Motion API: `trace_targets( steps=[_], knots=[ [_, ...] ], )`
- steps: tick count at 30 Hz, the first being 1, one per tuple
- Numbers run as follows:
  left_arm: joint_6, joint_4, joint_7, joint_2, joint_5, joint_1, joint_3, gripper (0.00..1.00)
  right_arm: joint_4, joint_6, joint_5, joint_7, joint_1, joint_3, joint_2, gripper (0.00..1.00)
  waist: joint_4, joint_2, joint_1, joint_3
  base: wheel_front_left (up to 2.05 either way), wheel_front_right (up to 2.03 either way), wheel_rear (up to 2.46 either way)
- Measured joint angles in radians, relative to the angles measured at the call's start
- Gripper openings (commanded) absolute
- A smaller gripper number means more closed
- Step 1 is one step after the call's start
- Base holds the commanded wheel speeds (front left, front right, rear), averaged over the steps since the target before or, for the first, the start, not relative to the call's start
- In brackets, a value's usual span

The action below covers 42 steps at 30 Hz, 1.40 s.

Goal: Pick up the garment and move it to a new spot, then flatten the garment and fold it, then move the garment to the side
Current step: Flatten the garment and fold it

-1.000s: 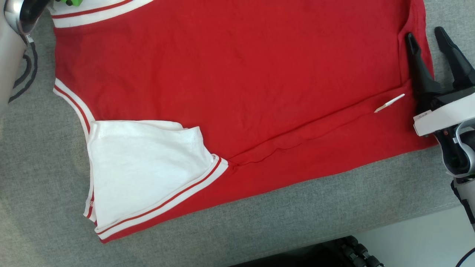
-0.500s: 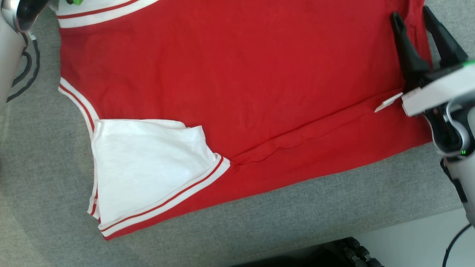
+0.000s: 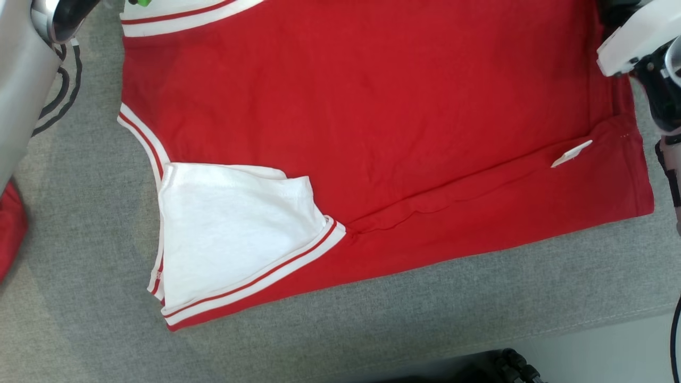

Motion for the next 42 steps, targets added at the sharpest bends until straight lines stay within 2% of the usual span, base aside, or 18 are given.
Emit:
trace_targets(
  steps=[8,17,24,36,37,40,42],
  knots=[
    [0.010,-0.035,0.020,0.028,-0.007,0.012,-0.005,0.00,-0.057,0.001,-0.025,0.112,0.041,-0.043,0.099,1.00,-0.012,0.0000,0.0000,-0.030,0.00,0.00,0.00],
    [0.020,-0.064,0.039,0.038,-0.009,0.025,-0.014,0.00,-0.071,0.000,-0.020,0.212,0.063,-0.139,0.138,1.00,-0.009,0.0000,0.0000,-0.031,0.00,0.00,0.00],
    [0.023,-0.075,0.040,0.037,-0.014,0.029,-0.019,0.00,0.002,0.000,-0.035,0.278,0.023,-0.181,0.160,1.00,0.000,0.0000,0.0000,-0.031,0.00,0.00,0.00],
    [0.023,-0.082,0.035,0.032,-0.016,0.029,-0.029,0.00,0.166,0.000,-0.083,0.281,-0.110,-0.210,0.176,1.00,0.025,0.0000,0.0000,-0.024,0.00,0.00,0.00],
    [0.023,-0.082,0.035,0.032,-0.016,0.029,-0.029,0.00,0.173,0.000,-0.083,0.280,-0.114,-0.210,0.177,0.96,0.026,0.0000,0.0000,-0.024,0.00,0.00,0.00],
    [0.023,-0.083,0.034,0.030,-0.017,0.029,-0.030,0.00,0.196,0.000,-0.084,0.276,-0.128,-0.209,0.177,0.73,0.029,0.0000,-0.0001,-0.021,0.00,0.00,0.00],
    [0.023,-0.083,0.034,0.030,-0.017,0.029,-0.031,0.00,0.209,0.000,-0.085,0.270,-0.138,-0.212,0.175,0.73,0.030,0.0000,0.0000,-0.020,0.00,0.00,0.00]
  ],
)
